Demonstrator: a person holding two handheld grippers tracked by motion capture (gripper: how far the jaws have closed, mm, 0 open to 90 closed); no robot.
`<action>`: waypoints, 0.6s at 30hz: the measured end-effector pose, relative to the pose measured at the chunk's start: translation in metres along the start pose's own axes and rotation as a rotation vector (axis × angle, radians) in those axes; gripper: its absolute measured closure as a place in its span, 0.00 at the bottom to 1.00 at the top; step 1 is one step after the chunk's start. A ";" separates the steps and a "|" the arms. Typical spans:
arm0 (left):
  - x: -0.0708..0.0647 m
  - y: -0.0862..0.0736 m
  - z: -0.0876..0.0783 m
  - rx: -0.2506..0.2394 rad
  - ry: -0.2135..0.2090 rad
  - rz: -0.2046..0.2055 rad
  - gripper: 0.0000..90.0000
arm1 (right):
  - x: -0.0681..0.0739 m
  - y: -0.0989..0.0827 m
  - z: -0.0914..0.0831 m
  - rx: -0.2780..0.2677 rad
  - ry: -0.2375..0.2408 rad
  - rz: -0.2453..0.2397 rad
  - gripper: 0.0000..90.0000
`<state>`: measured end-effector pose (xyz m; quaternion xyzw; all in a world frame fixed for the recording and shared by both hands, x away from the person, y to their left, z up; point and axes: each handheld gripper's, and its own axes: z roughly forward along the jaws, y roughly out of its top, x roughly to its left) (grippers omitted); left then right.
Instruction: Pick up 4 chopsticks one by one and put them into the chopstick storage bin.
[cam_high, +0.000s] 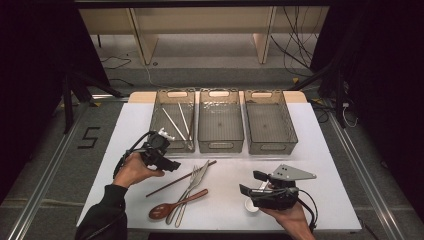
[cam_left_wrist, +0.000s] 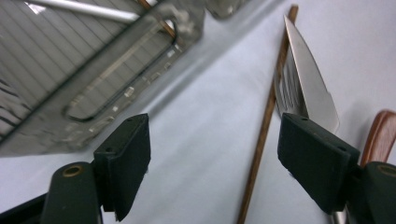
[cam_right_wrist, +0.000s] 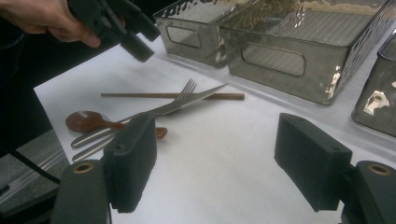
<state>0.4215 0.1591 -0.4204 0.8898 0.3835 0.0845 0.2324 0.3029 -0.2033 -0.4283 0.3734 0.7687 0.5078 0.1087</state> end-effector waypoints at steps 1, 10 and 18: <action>-0.001 -0.001 0.002 0.009 -0.004 0.006 0.28 | 0.000 0.000 0.000 0.000 0.000 0.001 0.34; -0.014 -0.004 0.016 0.076 -0.008 0.036 0.28 | 0.000 0.000 0.001 0.000 0.002 0.002 0.34; -0.020 -0.006 0.025 0.130 -0.036 0.080 0.43 | 0.000 -0.001 0.000 0.001 0.001 0.003 0.34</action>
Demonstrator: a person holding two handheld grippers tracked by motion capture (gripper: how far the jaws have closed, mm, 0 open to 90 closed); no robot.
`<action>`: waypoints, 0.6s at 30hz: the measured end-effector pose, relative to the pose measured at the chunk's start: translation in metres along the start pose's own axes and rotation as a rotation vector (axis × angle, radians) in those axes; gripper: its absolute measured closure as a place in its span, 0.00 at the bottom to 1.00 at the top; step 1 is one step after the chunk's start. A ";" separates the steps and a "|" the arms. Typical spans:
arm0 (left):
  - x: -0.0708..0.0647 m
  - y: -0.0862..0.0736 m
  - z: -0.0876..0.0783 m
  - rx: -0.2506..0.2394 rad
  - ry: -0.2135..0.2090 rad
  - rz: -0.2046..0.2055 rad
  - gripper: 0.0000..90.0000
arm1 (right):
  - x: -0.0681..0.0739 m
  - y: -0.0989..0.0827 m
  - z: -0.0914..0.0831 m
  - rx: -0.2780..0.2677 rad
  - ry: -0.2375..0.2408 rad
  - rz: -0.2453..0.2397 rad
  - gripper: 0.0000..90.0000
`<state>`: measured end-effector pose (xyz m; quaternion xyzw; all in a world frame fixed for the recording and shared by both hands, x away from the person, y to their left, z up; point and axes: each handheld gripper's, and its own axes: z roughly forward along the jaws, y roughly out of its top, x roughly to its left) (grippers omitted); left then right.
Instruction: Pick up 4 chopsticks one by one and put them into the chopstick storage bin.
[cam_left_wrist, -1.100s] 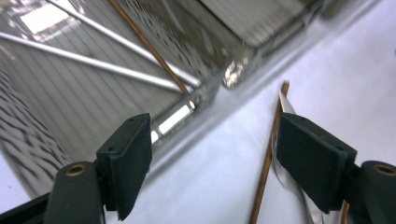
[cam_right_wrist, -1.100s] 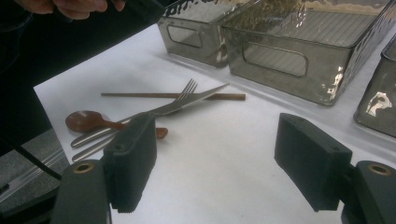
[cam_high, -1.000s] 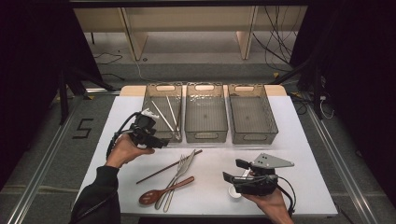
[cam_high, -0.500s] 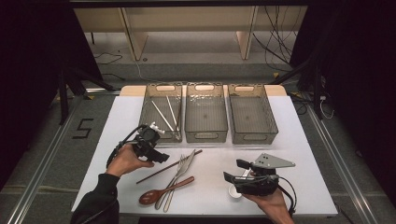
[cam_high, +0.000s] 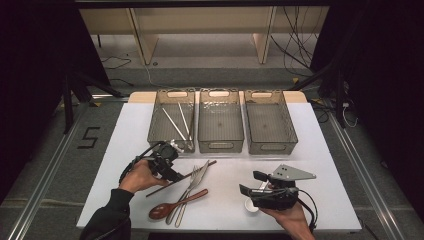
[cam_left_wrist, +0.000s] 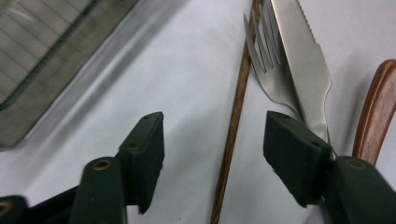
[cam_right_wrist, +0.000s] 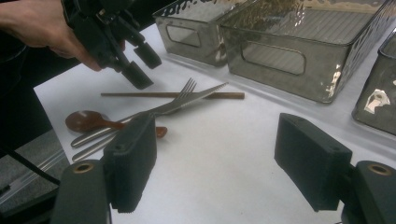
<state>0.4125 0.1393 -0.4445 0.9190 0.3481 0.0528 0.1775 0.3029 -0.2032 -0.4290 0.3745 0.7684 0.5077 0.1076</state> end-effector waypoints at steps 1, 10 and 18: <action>0.000 0.000 0.002 0.004 -0.002 -0.001 0.45 | 0.000 0.000 0.000 0.001 0.000 -0.002 0.34; -0.003 -0.001 0.009 0.053 -0.026 0.033 0.67 | 0.000 -0.001 0.001 0.007 -0.003 -0.002 0.34; -0.006 0.000 0.012 0.072 -0.034 0.054 0.77 | 0.000 -0.001 0.000 0.006 -0.004 -0.004 0.34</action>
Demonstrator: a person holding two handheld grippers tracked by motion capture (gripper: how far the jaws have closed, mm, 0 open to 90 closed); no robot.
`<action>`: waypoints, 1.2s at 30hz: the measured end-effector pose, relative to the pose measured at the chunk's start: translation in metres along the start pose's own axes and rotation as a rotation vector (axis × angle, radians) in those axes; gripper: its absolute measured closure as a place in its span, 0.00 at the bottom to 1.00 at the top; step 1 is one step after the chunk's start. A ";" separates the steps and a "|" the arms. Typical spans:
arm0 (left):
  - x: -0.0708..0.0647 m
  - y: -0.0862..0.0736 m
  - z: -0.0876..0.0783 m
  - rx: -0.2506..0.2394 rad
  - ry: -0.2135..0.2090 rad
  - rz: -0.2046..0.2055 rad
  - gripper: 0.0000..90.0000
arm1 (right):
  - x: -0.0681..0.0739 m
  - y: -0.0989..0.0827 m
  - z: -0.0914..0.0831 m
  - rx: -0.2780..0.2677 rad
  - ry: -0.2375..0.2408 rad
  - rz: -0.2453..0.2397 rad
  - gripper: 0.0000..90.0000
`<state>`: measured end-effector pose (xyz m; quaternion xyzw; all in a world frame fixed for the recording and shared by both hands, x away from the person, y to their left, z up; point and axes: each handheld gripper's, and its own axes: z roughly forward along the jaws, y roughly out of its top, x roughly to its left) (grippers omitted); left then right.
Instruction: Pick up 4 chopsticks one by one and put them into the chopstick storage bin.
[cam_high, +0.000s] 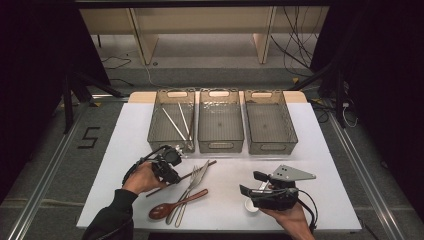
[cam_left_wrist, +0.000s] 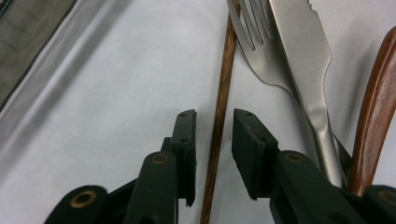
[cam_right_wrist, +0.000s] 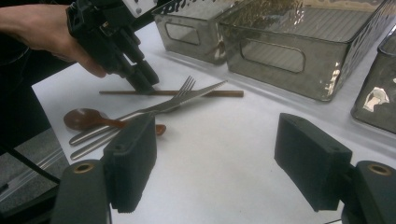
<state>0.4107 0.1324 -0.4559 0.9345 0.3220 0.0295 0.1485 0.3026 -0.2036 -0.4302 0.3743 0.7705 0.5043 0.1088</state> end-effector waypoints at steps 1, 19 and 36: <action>-0.001 0.000 0.000 0.002 0.001 0.002 0.78 | 0.000 0.000 0.000 0.000 0.000 -0.001 0.34; -0.003 0.003 0.006 0.035 0.022 0.049 0.90 | 0.001 -0.001 0.001 0.005 0.001 -0.005 0.34; -0.004 0.002 0.007 0.018 0.021 0.095 0.94 | 0.001 -0.001 0.001 0.007 -0.001 -0.005 0.34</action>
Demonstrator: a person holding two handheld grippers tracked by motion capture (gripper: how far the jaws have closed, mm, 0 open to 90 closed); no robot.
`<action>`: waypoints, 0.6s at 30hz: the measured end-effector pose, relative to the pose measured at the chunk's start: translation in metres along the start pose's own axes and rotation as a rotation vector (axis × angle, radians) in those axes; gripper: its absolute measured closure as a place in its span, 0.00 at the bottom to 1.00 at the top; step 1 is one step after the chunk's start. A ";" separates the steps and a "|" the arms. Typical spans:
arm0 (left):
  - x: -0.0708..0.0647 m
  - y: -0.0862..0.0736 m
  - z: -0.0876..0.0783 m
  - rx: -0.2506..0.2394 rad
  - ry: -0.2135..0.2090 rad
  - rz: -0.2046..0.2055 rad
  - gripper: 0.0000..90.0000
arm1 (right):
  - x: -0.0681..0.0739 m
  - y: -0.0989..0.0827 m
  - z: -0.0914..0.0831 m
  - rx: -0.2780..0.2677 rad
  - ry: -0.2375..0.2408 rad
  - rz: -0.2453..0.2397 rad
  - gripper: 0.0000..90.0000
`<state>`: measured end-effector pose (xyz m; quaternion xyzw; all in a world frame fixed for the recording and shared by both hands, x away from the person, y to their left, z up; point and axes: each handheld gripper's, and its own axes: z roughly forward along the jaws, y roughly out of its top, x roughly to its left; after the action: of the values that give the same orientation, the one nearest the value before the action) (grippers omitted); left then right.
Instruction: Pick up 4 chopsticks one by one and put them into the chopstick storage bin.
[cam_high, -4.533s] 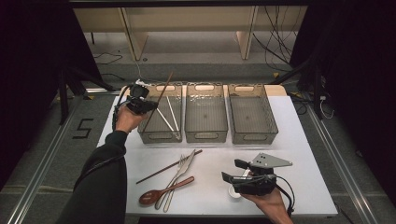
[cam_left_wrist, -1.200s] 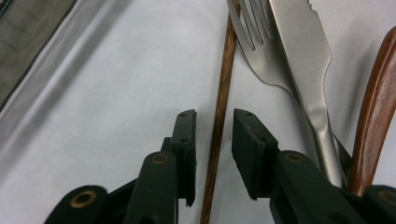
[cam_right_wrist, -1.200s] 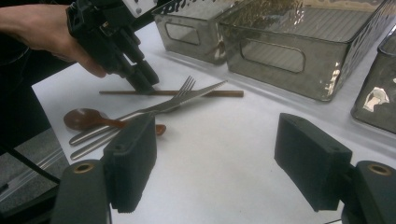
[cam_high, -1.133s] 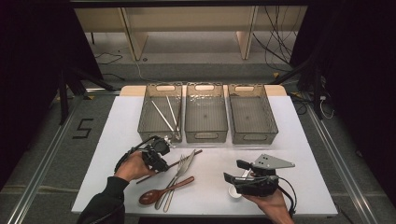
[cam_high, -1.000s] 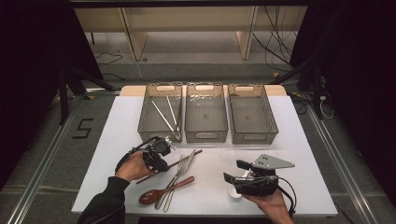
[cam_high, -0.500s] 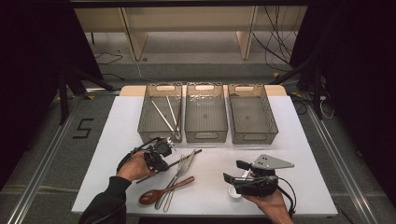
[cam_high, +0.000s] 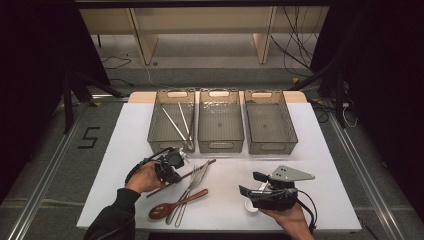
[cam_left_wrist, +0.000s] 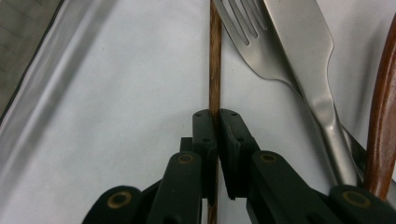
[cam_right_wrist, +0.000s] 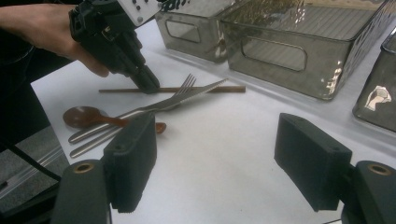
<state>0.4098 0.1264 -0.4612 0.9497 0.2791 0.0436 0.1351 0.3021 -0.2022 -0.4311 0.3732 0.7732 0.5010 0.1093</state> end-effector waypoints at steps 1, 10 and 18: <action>0.000 0.000 0.000 0.001 0.000 0.000 0.94 | 0.000 0.000 0.000 0.000 0.000 0.000 0.34; 0.006 -0.003 -0.008 -0.014 0.015 -0.005 0.94 | 0.000 0.000 0.000 -0.002 -0.001 0.000 0.34; 0.009 -0.005 -0.017 -0.036 0.027 -0.011 0.94 | 0.000 0.000 0.000 -0.001 0.001 0.002 0.34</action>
<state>0.4121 0.1387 -0.4463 0.9449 0.2853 0.0607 0.1485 0.3020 -0.2022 -0.4313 0.3737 0.7727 0.5014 0.1087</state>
